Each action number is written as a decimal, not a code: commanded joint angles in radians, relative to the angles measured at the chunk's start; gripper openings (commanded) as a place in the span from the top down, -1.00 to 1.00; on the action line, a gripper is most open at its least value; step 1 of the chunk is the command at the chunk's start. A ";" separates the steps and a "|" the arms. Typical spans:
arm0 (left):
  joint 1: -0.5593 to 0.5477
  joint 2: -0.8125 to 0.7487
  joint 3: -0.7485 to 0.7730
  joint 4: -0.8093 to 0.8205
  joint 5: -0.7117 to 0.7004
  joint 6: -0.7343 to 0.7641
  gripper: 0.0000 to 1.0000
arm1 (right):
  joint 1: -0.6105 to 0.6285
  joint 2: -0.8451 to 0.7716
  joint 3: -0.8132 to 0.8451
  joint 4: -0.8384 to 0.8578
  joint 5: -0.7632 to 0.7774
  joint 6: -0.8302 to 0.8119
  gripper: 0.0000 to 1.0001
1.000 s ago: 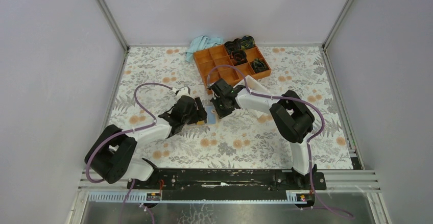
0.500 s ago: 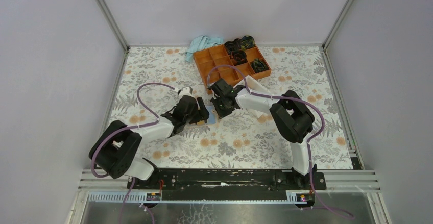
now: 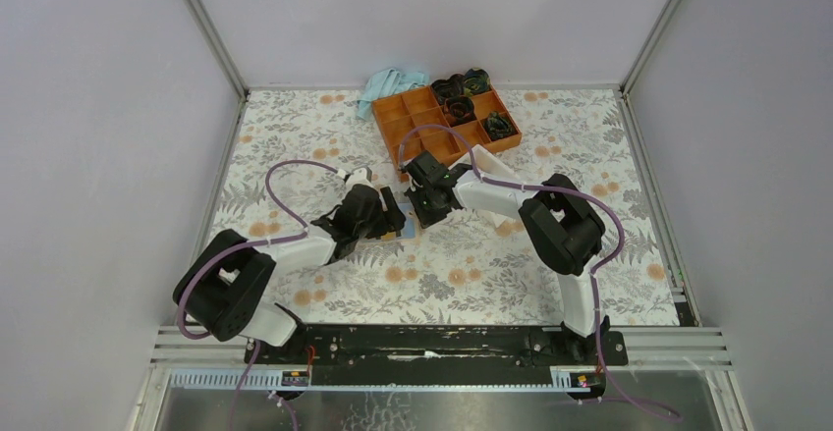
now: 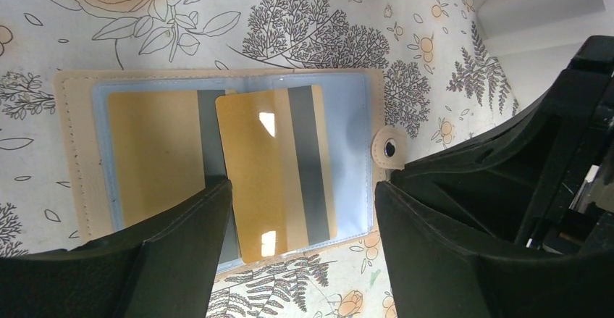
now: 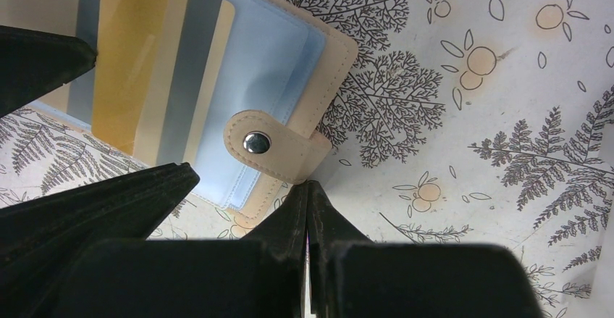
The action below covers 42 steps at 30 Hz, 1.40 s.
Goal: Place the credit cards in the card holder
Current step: Insert the credit card into the card holder.
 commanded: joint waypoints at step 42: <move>-0.027 -0.065 0.025 0.025 -0.098 0.032 -0.60 | 0.016 0.029 -0.002 -0.010 -0.030 -0.021 1.00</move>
